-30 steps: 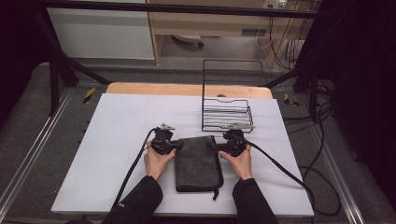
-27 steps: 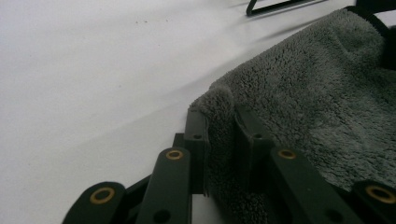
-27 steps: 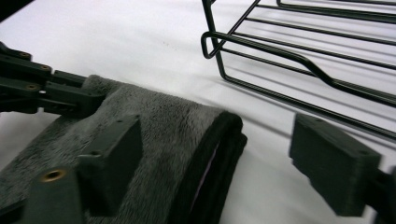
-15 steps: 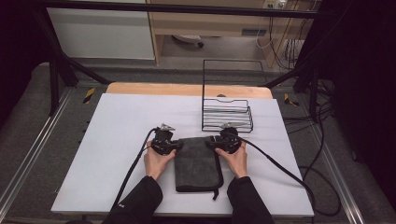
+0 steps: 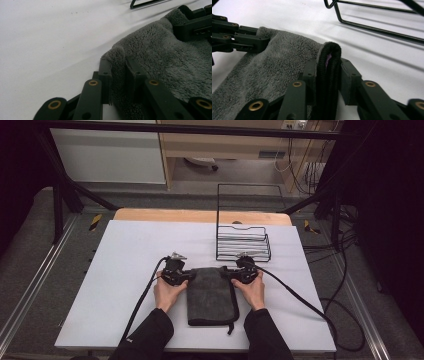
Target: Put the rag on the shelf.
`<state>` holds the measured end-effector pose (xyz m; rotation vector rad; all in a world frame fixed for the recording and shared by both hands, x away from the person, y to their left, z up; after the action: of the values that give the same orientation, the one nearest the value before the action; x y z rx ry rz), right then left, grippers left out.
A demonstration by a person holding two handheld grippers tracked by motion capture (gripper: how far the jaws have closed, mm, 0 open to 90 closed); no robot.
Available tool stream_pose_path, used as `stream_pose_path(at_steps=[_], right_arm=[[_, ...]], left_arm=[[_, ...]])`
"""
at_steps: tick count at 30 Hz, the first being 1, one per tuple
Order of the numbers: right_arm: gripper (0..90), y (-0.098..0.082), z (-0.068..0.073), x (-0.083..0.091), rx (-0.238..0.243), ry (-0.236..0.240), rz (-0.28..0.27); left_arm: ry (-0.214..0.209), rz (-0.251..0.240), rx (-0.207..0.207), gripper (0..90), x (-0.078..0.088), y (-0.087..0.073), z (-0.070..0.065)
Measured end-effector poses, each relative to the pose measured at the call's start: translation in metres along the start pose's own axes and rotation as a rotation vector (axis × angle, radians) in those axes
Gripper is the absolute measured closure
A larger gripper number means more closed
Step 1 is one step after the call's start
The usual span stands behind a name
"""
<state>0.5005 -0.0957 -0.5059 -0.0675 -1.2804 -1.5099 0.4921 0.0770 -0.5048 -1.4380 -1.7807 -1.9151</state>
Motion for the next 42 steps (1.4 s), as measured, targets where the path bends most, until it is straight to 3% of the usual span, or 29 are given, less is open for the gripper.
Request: stream_pose_path(at_steps=[5, 15, 25, 42], right_arm=[[75.9, 0.000, 0.000, 0.001, -0.045, 0.029, -0.003], [78.1, 0.001, 0.003, 0.006, -0.024, 0.015, -0.031], [78.3, 0.004, 0.016, 0.021, 0.023, 0.010, -0.123], [78.4, 0.020, 0.044, 0.062, 0.090, 0.022, -0.322]], left_arm=[[-0.008, 0.001, 0.009, 76.4, 0.000, 0.000, 0.001], [-0.025, -0.010, 0.022, 79.2, 0.004, 0.002, 0.001], [-0.047, -0.092, 0.024, 79.7, 0.020, 0.009, -0.003], [-0.087, -0.279, 0.009, 80.0, 0.064, 0.031, -0.017]])
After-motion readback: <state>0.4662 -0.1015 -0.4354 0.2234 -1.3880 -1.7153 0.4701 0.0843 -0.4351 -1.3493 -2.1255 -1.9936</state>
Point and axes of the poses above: each handheld gripper's, and its own axes: x roughly backward along the jaws, y roughly out of its top, z roughly to its left, the point moved 8 cm from there along -x, roughly forward along the jaws, and after that the axes turned 5 degrees about y, right-handed, at the moved point
